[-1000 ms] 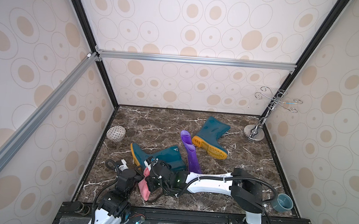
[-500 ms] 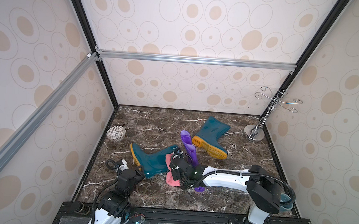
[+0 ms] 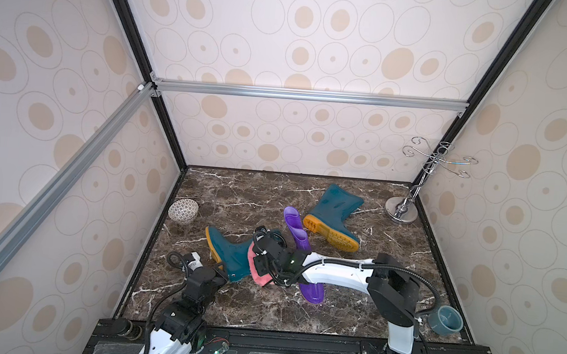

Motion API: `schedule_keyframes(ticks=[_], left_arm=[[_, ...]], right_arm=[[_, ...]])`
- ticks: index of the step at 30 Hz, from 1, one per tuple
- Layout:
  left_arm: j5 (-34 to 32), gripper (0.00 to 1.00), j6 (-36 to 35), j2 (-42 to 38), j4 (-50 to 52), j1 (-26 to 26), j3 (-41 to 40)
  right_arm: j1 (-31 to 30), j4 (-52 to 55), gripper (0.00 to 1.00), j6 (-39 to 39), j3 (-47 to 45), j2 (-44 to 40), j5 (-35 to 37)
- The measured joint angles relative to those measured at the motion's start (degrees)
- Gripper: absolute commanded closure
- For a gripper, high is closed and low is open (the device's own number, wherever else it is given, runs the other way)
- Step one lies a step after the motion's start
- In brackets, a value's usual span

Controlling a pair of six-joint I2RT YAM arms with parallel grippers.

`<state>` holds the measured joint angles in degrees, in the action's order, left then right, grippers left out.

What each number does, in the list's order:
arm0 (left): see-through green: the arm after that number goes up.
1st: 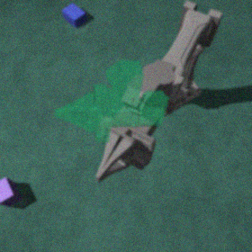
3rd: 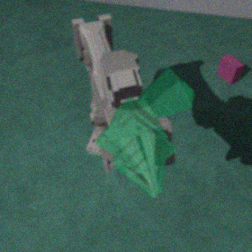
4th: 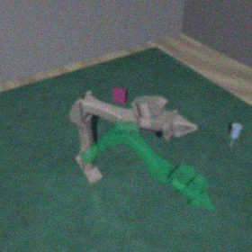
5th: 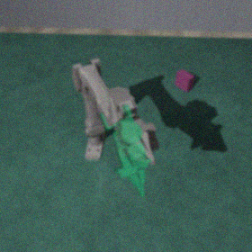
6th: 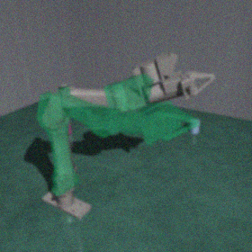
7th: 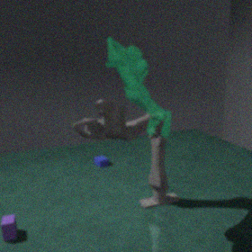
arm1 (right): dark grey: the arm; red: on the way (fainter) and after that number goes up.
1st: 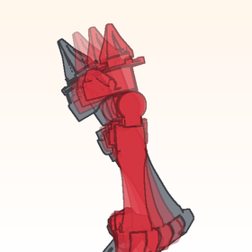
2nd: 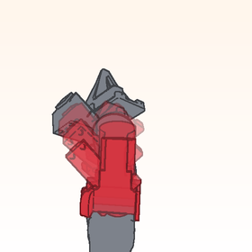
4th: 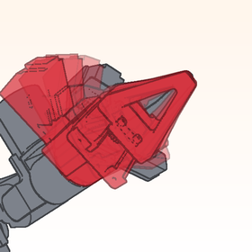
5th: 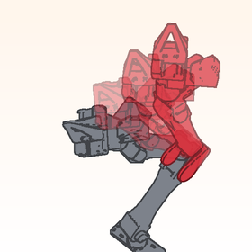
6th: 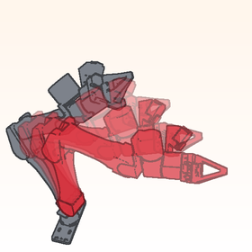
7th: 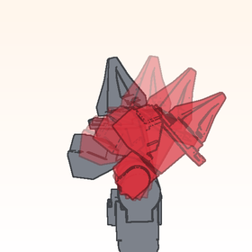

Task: Wipe the rubber boots with a cloth
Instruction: Wipe the dirt off the rubber boot, then adjust the rubber boot at the center of the board.

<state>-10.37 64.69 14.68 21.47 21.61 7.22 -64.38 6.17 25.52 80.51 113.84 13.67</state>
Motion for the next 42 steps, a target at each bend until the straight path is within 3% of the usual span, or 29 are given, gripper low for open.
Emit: schedule_keyframes(ticks=[7,14,24,35,42], left_arm=[[0.0,1.00,0.0,0.7,0.0,0.0,0.0],[0.0,1.00,-0.5,1.4,0.0,0.0,0.1],[-0.1,1.00,-0.4,3.7,1.8,0.0,1.6],[-1.3,1.00,-1.1,7.7,7.0,0.0,7.5],[-1.9,1.00,-2.2,10.1,10.6,0.0,12.7]], right_arm=[[0.0,-1.5,1.00,-1.6,4.0,1.4,-2.1],[0.0,-2.2,1.00,-1.3,-8.5,-8.4,-4.6],[-3.3,2.6,1.00,-6.8,-9.1,-21.1,-13.7],[-3.8,6.5,1.00,-10.9,-8.2,-37.5,-9.7],[-3.8,8.2,1.00,-12.2,-5.8,-43.0,-9.1]])
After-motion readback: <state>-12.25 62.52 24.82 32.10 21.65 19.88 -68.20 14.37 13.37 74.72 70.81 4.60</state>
